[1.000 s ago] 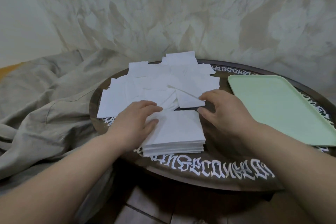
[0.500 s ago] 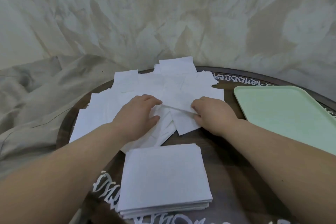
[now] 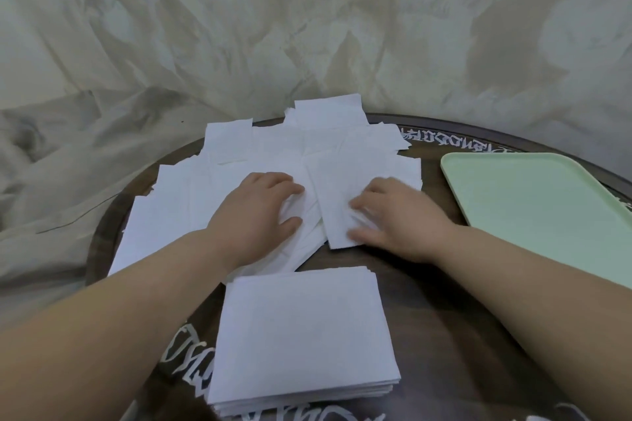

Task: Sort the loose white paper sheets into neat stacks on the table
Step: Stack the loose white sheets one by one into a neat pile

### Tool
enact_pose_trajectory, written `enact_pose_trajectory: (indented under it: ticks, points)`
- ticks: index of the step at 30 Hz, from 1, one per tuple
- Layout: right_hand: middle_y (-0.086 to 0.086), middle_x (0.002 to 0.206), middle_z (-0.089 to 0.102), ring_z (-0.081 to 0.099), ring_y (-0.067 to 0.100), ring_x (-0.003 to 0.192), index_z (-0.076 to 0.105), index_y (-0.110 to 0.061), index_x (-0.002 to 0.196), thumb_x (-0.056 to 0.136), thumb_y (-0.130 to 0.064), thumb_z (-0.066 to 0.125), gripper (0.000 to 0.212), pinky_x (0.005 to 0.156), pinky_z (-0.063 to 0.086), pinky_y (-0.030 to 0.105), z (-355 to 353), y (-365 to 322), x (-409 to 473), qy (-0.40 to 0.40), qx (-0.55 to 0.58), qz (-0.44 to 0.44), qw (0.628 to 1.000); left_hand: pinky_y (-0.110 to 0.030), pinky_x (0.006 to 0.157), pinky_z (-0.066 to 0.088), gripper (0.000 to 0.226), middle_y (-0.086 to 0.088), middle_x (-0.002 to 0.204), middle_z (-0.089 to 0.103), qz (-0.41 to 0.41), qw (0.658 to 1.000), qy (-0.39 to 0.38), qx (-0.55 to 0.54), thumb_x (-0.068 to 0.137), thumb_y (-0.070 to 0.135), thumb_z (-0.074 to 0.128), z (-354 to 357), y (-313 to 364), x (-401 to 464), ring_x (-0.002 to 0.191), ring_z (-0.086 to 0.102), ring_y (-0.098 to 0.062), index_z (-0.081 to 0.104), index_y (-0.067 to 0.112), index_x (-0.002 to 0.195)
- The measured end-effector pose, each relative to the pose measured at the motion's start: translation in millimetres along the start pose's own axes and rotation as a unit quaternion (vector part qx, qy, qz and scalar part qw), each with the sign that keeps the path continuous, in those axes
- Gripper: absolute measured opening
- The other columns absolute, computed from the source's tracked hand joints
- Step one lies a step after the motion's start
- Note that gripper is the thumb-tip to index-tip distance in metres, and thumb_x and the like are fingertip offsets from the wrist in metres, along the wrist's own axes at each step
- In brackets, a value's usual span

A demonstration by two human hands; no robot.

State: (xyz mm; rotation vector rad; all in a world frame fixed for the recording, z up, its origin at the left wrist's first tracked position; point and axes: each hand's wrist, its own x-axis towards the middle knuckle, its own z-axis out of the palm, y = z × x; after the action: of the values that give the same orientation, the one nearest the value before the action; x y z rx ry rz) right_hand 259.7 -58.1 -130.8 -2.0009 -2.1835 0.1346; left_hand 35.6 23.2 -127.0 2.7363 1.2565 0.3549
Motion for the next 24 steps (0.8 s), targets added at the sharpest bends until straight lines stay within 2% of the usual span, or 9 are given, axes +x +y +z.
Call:
enact_pose_trajectory:
  ticks: [3, 5, 7, 9, 12, 15, 18, 21, 24]
  points:
    - [-0.006, 0.151, 0.028, 0.025, 0.013, 0.138, 0.032, -0.027, 0.144, 0.068, -0.072, 0.061, 0.093, 0.112, 0.024, 0.029, 8, -8, -4, -0.043, 0.040, -0.005, 0.998, -0.025, 0.104, 0.030, 0.051, 0.012, 0.144, 0.041, 0.000, 1.000, -0.005, -0.011, 0.088, 0.044, 0.059, 2, -1, 1, 0.131, 0.035, -0.013, 0.046, 0.033, 0.136]
    - [-0.007, 0.153, 0.026, 0.024, 0.015, 0.139, 0.026, -0.027, 0.146, 0.067, -0.074, 0.061, 0.098, 0.112, 0.023, 0.030, 10, -9, -2, -0.036, 0.038, -0.001, 0.999, -0.026, 0.104, 0.031, 0.058, 0.012, 0.145, 0.041, 0.001, 1.000, -0.008, -0.008, 0.084, 0.050, 0.061, 3, 0, 2, 0.131, 0.036, -0.014, 0.044, 0.032, 0.137]
    - [-0.007, 0.146, 0.038, 0.035, 0.017, 0.131, 0.032, -0.026, 0.142, 0.071, -0.071, 0.058, 0.087, 0.105, 0.033, 0.031, 9, -10, 2, -0.015, 0.020, 0.000, 1.000, -0.030, 0.108, 0.030, 0.071, 0.009, 0.148, 0.036, -0.005, 1.000, -0.014, 0.007, 0.077, 0.059, 0.064, 4, 1, 3, 0.135, 0.030, -0.016, 0.041, 0.033, 0.139]
    - [-0.006, 0.130, 0.052, 0.047, 0.020, 0.118, 0.043, -0.024, 0.131, 0.082, -0.061, 0.052, 0.062, 0.089, 0.041, 0.032, 10, -10, 5, 0.025, -0.012, -0.009, 1.000, -0.040, 0.113, 0.026, 0.084, 0.006, 0.154, 0.027, -0.027, 0.999, -0.020, 0.014, 0.069, 0.067, 0.065, 5, 1, 1, 0.142, 0.018, -0.018, 0.037, 0.034, 0.141]
    - [-0.004, 0.115, 0.061, 0.054, 0.022, 0.105, 0.051, -0.024, 0.122, 0.091, -0.043, 0.043, 0.037, 0.076, 0.042, 0.032, 15, -9, 8, 0.068, -0.048, -0.020, 0.996, -0.040, 0.116, 0.022, 0.088, 0.006, 0.156, 0.019, -0.060, 0.997, -0.046, -0.007, 0.071, 0.062, 0.066, 5, 1, -2, 0.145, 0.012, -0.018, 0.029, 0.032, 0.145]
    - [-0.005, 0.104, 0.063, 0.056, 0.022, 0.097, 0.055, -0.026, 0.111, 0.090, -0.045, 0.043, 0.031, 0.069, 0.040, 0.032, 16, -7, 8, 0.072, -0.029, -0.024, 0.997, -0.027, 0.102, 0.032, 0.073, 0.009, 0.145, 0.037, -0.057, 0.998, -0.025, -0.015, 0.080, 0.046, 0.063, 3, 3, 0, 0.135, 0.034, -0.015, 0.032, 0.027, 0.144]
    - [-0.001, 0.101, 0.062, 0.056, 0.023, 0.095, 0.059, -0.021, 0.107, 0.094, -0.039, 0.039, 0.029, 0.071, 0.043, 0.032, 14, -10, 9, 0.078, -0.046, -0.027, 0.996, -0.028, 0.088, 0.042, 0.047, 0.008, 0.127, 0.058, -0.069, 0.998, 0.016, 0.001, 0.086, 0.033, 0.057, 2, 2, 4, 0.114, 0.054, -0.018, 0.050, 0.023, 0.131]
    - [0.001, 0.095, 0.062, 0.057, 0.024, 0.091, 0.061, -0.018, 0.105, 0.097, -0.033, 0.037, 0.029, 0.069, 0.041, 0.033, 9, -13, 10, 0.092, -0.048, -0.018, 0.994, -0.037, 0.078, 0.048, 0.024, 0.001, 0.102, 0.068, -0.080, 0.996, 0.042, 0.003, 0.088, 0.021, 0.051, 3, 1, 5, 0.093, 0.060, -0.023, 0.064, 0.016, 0.107]
    - [0.001, 0.090, 0.065, 0.059, 0.025, 0.088, 0.063, -0.018, 0.100, 0.096, -0.031, 0.040, 0.027, 0.070, 0.044, 0.034, 3, -15, 10, 0.129, -0.015, -0.009, 0.992, -0.036, 0.072, 0.048, 0.020, 0.002, 0.094, 0.068, -0.069, 0.995, 0.064, 0.017, 0.094, 0.021, 0.046, 2, -2, 7, 0.085, 0.060, -0.023, 0.066, 0.017, 0.098]
